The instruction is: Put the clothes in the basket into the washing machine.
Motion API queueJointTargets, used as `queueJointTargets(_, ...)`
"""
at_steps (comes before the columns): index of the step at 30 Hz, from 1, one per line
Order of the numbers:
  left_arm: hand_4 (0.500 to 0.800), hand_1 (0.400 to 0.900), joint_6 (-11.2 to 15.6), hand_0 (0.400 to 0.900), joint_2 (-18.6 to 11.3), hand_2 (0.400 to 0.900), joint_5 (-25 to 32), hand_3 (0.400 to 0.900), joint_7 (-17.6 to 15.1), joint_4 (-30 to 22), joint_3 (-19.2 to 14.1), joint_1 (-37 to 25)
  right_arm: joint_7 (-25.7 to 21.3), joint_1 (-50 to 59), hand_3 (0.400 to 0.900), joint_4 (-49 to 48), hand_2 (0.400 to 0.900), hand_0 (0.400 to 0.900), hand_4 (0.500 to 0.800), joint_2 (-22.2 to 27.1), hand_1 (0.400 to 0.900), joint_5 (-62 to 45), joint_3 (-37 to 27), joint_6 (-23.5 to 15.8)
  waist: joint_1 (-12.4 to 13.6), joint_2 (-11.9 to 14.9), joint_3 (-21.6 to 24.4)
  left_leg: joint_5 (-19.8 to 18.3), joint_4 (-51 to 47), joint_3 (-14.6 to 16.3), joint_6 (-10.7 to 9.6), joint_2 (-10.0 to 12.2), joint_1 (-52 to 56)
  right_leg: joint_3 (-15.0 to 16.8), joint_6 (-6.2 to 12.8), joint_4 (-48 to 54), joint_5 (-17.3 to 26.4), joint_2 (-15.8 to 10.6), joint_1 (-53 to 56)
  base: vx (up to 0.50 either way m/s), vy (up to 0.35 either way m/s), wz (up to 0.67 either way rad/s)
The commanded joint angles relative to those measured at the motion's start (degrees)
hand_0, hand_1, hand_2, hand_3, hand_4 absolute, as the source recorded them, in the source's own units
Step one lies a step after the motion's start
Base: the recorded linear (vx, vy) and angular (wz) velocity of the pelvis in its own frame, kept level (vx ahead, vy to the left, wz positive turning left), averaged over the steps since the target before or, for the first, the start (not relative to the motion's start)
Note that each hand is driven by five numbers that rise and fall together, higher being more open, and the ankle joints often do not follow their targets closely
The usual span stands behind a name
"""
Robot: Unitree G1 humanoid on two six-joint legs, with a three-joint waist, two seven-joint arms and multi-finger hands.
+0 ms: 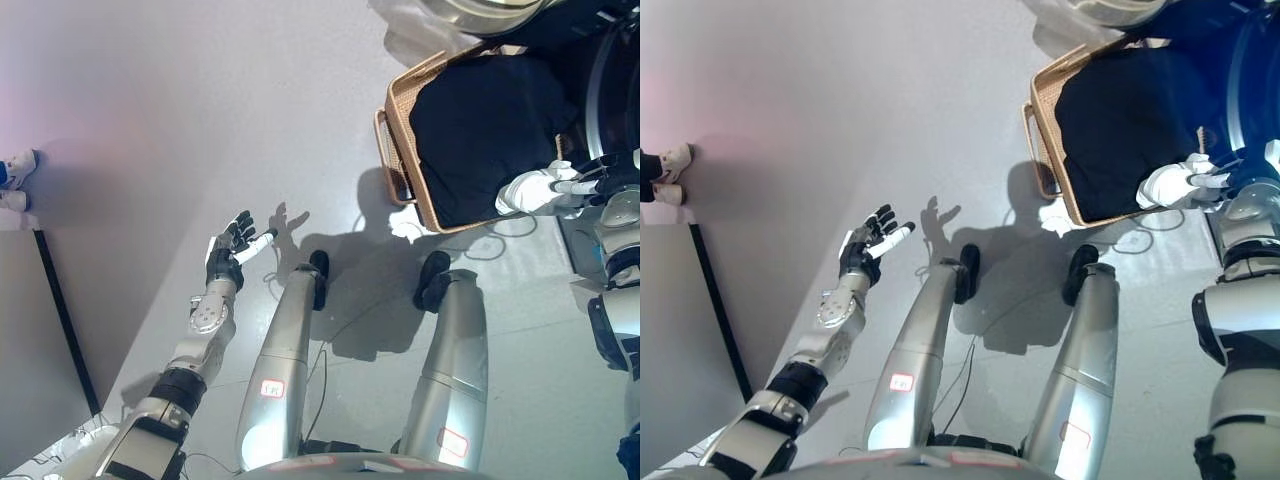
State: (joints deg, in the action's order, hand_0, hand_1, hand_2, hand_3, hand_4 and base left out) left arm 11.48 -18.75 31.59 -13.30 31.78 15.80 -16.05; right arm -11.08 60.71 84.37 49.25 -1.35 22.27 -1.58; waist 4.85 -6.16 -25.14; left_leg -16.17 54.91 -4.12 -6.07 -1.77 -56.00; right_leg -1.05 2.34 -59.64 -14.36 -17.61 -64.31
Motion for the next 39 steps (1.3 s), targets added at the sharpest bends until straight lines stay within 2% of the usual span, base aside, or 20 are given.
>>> queueJointTargets(1,0.800,0.900,3.67,0.900,-2.14,0.900,0.38,0.900,-1.09,4.06,-4.15,-0.44,-3.30,-1.83,0.400,-1.45,0.400,0.400,0.500,1.84,0.400,-4.69,-0.95,-2.24,-1.13,1.11,3.70,-0.52,-9.00,-5.60,-2.02,3.67,9.28,2.04,3.91,5.97,0.71,-0.41,8.19,0.07,-0.004,-0.09)
queueJointTargets(4,0.800,0.900,3.62,0.900,-2.18,0.900,0.82,0.900,-1.29,8.04,-4.56,-2.14,-3.19,-1.47,0.400,-2.47,0.400,0.400,0.500,1.26,0.400,-9.11,-2.82,-3.19,-1.77,1.56,3.79,1.68,-14.29,-5.82,-2.15,4.48,13.35,1.42,4.17,10.42,2.37,-0.13,11.99,0.07,-0.012,-0.12)
queueJointTargets(6,0.800,0.900,3.80,0.900,-2.46,0.900,0.79,0.900,-1.35,7.76,-4.55,-2.39,-3.28,-1.56,0.400,-2.80,0.400,0.400,0.500,1.00,0.400,-10.95,-3.62,-3.46,-1.94,1.67,3.86,2.60,-16.34,-5.60,-2.17,4.63,14.79,1.25,4.20,12.05,3.02,0.02,13.31,0.00,0.003,-0.08)
queueJointTargets(7,0.800,0.900,3.83,0.900,-2.43,0.900,0.96,0.900,-1.32,7.81,-4.72,-2.61,-3.24,-2.02,0.400,-3.44,0.400,0.400,0.500,0.45,0.400,-14.02,-5.34,-4.09,-2.23,1.86,3.94,5.60,-19.48,-5.25,-2.21,4.48,15.96,0.93,4.00,14.96,5.81,0.19,14.27,-0.01,0.010,-0.18)
queueJointTargets(10,0.800,0.900,4.40,0.900,-2.64,0.900,2.52,0.900,-0.88,11.66,-6.08,-3.34,-2.85,-3.73,0.400,-7.10,0.400,0.400,0.500,-2.17,0.400,-32.49,-13.37,-8.19,-3.08,2.27,4.35,8.64,-27.52,-3.89,-2.69,5.54,21.95,0.43,4.73,21.23,7.69,1.35,18.60,0.08,-0.001,-0.26)
queueJointTargets(12,0.800,0.900,4.87,0.900,-2.85,0.900,2.54,0.900,-1.06,9.35,-6.27,-2.72,-2.61,-4.39,0.400,-7.33,0.400,0.400,0.500,-2.74,0.400,-42.84,-18.33,-10.01,-3.15,1.61,4.81,9.88,-31.65,-3.66,-2.83,5.73,24.46,0.28,5.13,23.51,8.36,1.69,19.58,0.08,0.026,-0.15)
queueJointTargets(14,0.800,0.900,4.92,0.900,-2.65,0.900,2.54,0.900,-1.17,9.34,-6.19,-2.15,-2.13,-4.49,0.400,-8.79,0.400,0.400,0.500,-3.51,0.400,-55.72,-23.93,-13.10,-3.14,1.16,5.37,11.58,-36.26,-2.86,-3.40,6.15,27.25,0.38,5.67,26.03,9.09,2.03,20.68,0.08,0.033,-0.14)
queueJointTargets(16,0.800,0.900,4.74,0.900,-2.43,0.900,2.65,0.900,-1.08,9.33,-5.35,-2.12,-1.24,-4.60,0.400,-9.60,0.400,0.400,0.500,-4.02,0.400,-63.12,-26.91,-14.54,-3.16,0.75,6.10,13.24,-40.70,-2.52,-3.79,6.49,29.70,0.50,6.06,27.95,9.57,2.26,21.48,0.07,0.037,-0.07)
queueJointTargets(18,0.800,0.900,4.61,0.900,-1.88,0.900,3.01,0.900,-0.83,9.88,-4.85,-2.28,-1.09,-3.88,0.400,-9.16,0.400,0.400,0.500,-3.17,0.400,-67.90,-29.64,-15.77,-3.11,0.06,6.84,14.62,-44.40,-2.61,-4.06,6.72,31.84,0.70,6.43,29.03,9.60,2.18,21.91,0.06,0.043,0.01)
queueJointTargets(20,0.800,0.900,4.94,0.900,-1.24,0.900,3.62,0.900,-1.19,8.32,-4.69,-1.63,-2.22,-3.06,0.400,-10.85,0.400,0.400,0.500,-2.60,0.400,-71.76,-32.07,-18.11,-3.10,-0.53,7.24,16.16,-47.16,-2.63,-4.19,6.75,32.98,0.89,6.54,29.54,10.36,2.15,21.51,0.02,0.048,0.04)
queueJointTargets(23,0.800,0.900,5.07,0.900,-0.74,0.900,3.43,0.900,-1.48,4.39,-4.21,-0.19,-2.51,-2.63,0.400,-11.37,0.400,0.400,0.500,-0.88,0.400,-70.18,-31.22,-17.22,-2.89,-0.91,7.79,16.95,-49.96,-2.55,-4.27,7.06,34.39,1.31,6.66,29.34,9.99,2.17,21.05,0.02,0.018,0.01)
queueJointTargets(24,0.800,0.900,4.91,0.900,-0.52,0.900,3.24,0.900,-1.33,4.45,-4.10,0.09,-2.41,-2.77,0.900,-11.76,0.900,0.900,0.800,-0.62,0.900,-70.01,-31.04,-17.03,-2.97,-0.94,7.77,17.33,-50.52,-2.51,-4.37,7.21,34.52,1.38,6.66,29.42,9.93,2.20,20.88,0.00,0.000,0.00)
queueJointTargets(29,0.800,0.900,4.93,0.900,0.27,0.900,2.83,0.900,-1.19,4.75,-3.80,0.30,-1.86,-3.50,0.900,-9.99,0.900,0.900,0.800,-0.01,0.900,-66.65,-29.19,-15.52,-2.91,-1.08,7.78,18.02,-52.09,-2.31,-4.35,7.50,35.60,1.71,6.82,28.95,10.02,2.39,20.59,0.00,0.000,0.00)
queueJointTargets(39,0.800,0.900,5.31,0.900,0.22,0.900,2.50,0.900,-1.04,5.36,-4.30,0.94,-1.59,-1.79,0.900,-8.19,0.900,0.900,0.800,0.36,0.900,-67.02,-29.22,-15.53,-2.74,-1.55,7.76,18.33,-53.72,-2.32,-4.24,7.33,36.70,2.05,7.18,28.87,10.59,1.79,20.61,0.00,0.009,0.01)
